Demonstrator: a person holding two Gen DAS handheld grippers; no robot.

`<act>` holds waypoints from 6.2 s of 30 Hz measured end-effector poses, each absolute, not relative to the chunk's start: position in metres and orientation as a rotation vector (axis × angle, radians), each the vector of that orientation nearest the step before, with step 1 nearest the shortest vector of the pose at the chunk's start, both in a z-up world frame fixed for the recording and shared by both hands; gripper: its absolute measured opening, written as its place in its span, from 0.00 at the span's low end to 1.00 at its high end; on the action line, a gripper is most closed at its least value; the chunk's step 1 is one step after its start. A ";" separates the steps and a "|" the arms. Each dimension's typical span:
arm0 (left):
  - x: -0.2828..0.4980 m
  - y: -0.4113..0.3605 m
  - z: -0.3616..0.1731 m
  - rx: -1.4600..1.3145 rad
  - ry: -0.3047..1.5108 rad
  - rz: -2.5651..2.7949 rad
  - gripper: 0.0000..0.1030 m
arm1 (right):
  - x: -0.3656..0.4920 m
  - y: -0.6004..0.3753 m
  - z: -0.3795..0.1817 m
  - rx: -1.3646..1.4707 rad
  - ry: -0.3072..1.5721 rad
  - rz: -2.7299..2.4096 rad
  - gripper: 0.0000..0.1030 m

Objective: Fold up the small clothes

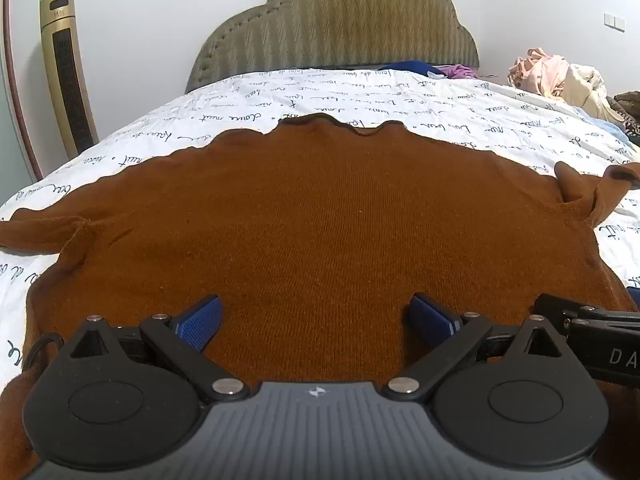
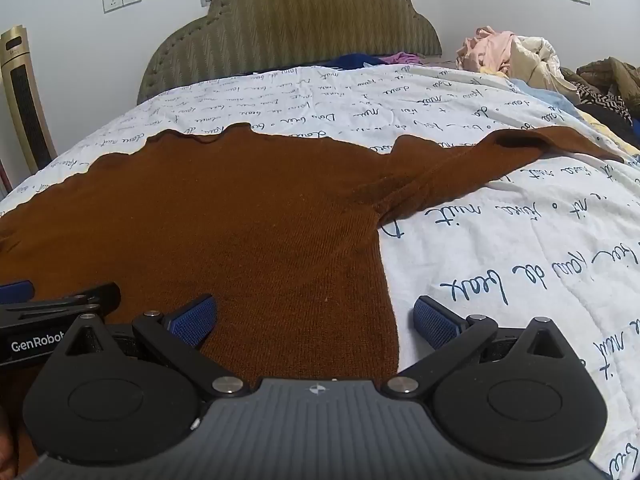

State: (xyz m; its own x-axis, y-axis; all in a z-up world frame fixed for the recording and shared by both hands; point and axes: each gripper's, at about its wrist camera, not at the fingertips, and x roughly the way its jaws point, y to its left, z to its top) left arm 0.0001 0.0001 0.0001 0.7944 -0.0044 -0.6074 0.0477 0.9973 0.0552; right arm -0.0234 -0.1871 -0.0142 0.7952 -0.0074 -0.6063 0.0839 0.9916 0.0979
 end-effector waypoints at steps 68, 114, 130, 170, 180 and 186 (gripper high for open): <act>0.000 0.001 0.000 0.061 0.653 -0.031 0.98 | -0.021 -0.188 -0.015 0.124 0.660 -0.048 1.00; 0.000 -0.016 0.015 0.054 0.697 -0.115 0.99 | -0.019 -0.254 0.025 0.182 0.621 -0.066 1.00; 0.057 -0.148 0.033 0.201 0.689 -0.244 0.99 | 0.042 -0.512 0.017 0.659 0.539 -0.326 0.99; 0.066 -0.066 0.055 0.074 0.703 -0.126 0.99 | 0.086 -0.474 0.096 0.801 0.156 0.201 0.09; 0.039 0.065 0.073 -0.012 0.640 0.072 0.99 | 0.109 -0.278 0.156 0.651 0.270 0.555 0.09; 0.029 0.124 0.071 -0.087 0.646 0.139 0.99 | 0.114 -0.150 0.142 0.528 0.420 0.665 0.09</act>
State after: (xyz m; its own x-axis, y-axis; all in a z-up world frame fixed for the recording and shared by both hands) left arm 0.0292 0.1238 0.0711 0.7894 0.1017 -0.6054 -0.1557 0.9871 -0.0373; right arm 0.1145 -0.1505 0.1423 0.7131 0.6729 -0.1968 -0.4676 0.6656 0.5817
